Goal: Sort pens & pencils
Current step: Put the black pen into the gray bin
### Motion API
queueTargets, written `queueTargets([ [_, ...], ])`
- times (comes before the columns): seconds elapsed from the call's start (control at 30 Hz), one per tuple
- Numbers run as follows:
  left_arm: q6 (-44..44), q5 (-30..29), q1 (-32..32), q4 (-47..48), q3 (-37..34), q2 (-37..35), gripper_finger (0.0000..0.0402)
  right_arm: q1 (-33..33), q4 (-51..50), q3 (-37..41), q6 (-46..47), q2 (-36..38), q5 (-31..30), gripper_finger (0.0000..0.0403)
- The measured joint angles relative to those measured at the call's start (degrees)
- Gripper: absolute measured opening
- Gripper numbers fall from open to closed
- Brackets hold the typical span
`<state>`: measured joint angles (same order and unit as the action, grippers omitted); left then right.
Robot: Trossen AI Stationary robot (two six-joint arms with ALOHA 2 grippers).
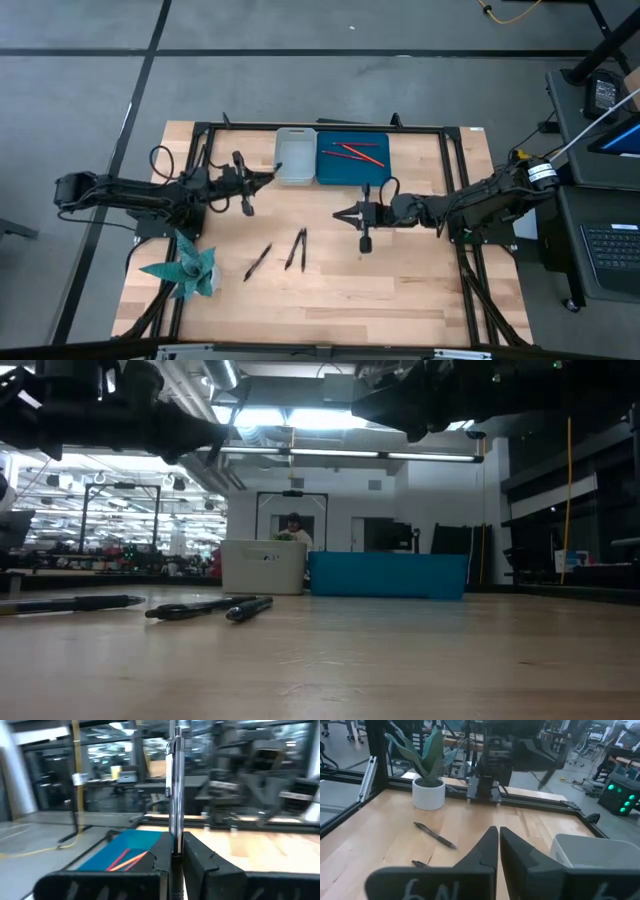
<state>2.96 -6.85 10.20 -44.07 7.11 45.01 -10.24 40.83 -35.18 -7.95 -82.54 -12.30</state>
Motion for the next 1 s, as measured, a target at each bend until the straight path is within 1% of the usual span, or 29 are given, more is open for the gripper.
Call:
queueTargets([
  [0.13, -1.16, -7.36, 2.11, -1.14, 0.81, 2.61, 0.0018, 0.0, 0.93, -0.02, -0.27, -0.02, -1.97, 0.002],
  [0.2, -1.07, -9.53, 3.2, -1.2, 1.87, 4.91, 0.0018, 0.0, 1.26, -0.02, -0.3, -0.02, -3.34, 0.002],
  [0.27, -0.61, -9.76, 4.27, -1.19, 3.32, 7.73, 0.0018, 0.0, 1.22, -0.02, -0.32, -0.02, -4.2, 0.002],
  [0.47, 1.02, -9.78, 7.02, -2.31, 8.51, 17.33, 0.0018, 0.0, 1.17, -0.02, -1.19, -0.02, -4.28, 0.002],
  [0.63, 2.1, -10.85, 9.53, -7.04, 11.11, 23.47, 0.0018, 0.0, 0.57, -0.02, -1.19, -0.04, -4.28, 0.002],
  [0.8, 1.77, -9.61, 11.33, -7.6, 12.48, 27.56, 0.0018, 0.0, -0.26, -0.02, -1.5, -0.04, -4.28, 0.002],
  [0.93, 0.44, -6.73, 12.54, -7.29, 13.59, 29.85, 0.0017, 0.0, -1.5, -0.04, -1.57, -0.04, -4.28, 0.002],
  [1.0, -0.16, -5.16, 13.06, -4.84, 14.85, 30.32, 0.0017, 0.0, -2.71, -0.05, -1.27, -0.04, -4.43, 0.002],
])
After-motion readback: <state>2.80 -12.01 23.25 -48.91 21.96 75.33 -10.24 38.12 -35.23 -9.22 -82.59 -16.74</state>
